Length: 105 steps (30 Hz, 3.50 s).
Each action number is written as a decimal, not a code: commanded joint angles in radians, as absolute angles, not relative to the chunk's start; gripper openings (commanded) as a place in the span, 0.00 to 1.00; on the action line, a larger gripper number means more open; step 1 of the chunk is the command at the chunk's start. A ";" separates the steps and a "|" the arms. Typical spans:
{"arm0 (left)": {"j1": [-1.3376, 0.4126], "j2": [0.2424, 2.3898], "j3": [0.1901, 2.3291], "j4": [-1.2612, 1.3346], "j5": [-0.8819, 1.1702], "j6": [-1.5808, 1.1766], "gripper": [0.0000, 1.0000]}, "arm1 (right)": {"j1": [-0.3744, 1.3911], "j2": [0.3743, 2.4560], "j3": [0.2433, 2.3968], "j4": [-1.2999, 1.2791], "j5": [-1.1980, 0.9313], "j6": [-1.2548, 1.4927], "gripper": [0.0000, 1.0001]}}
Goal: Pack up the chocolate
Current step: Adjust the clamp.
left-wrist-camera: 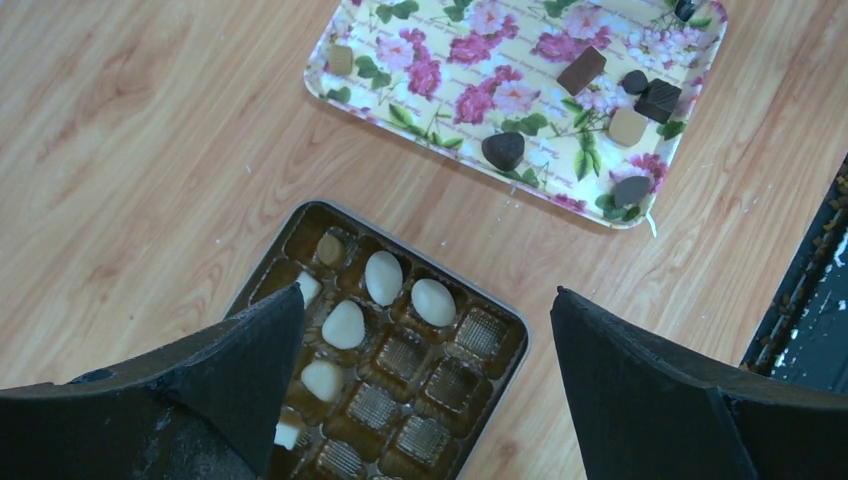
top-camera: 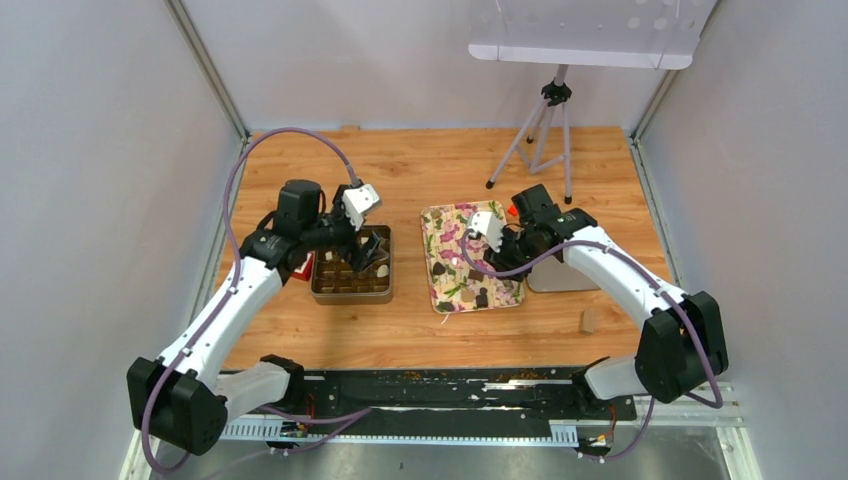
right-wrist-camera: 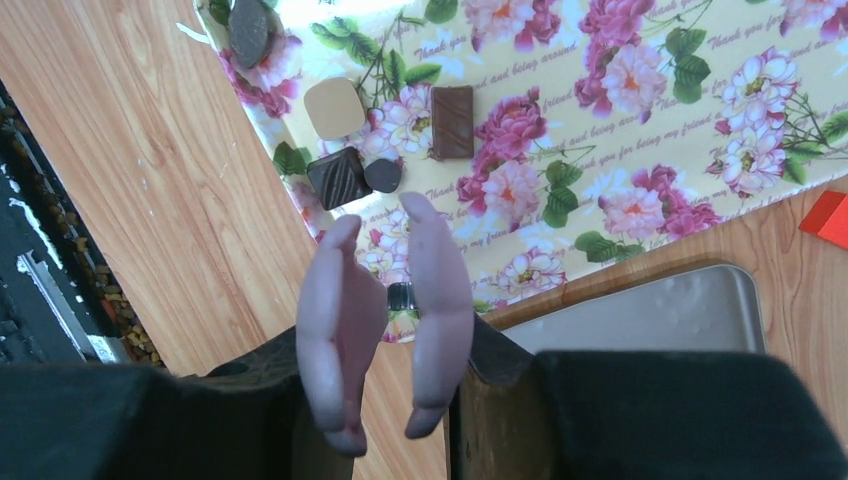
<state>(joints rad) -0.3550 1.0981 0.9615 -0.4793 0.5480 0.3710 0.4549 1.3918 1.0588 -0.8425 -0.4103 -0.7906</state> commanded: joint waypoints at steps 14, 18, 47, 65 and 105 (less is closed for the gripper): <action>-0.508 1.194 1.067 -0.172 0.803 0.207 1.00 | 0.465 1.428 1.367 -0.979 -0.814 -0.791 0.31; -0.580 1.227 1.078 0.016 0.838 0.098 1.00 | 0.464 1.443 1.401 -0.974 -0.921 -0.747 0.32; -0.621 1.470 1.315 0.032 1.019 -0.066 0.30 | 0.461 1.393 1.377 -0.816 -0.818 -0.632 0.33; -0.459 1.414 1.273 0.562 1.155 -0.632 0.00 | 0.449 1.375 1.207 -0.518 -0.998 -0.436 0.62; -0.649 1.299 1.420 -0.619 0.676 0.650 0.96 | 0.505 1.407 1.432 -1.152 -0.442 -1.031 0.02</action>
<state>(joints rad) -0.6136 1.2568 1.3643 -0.6147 0.5999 0.6762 0.4843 1.4235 1.3972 -1.1275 -0.4797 -0.9985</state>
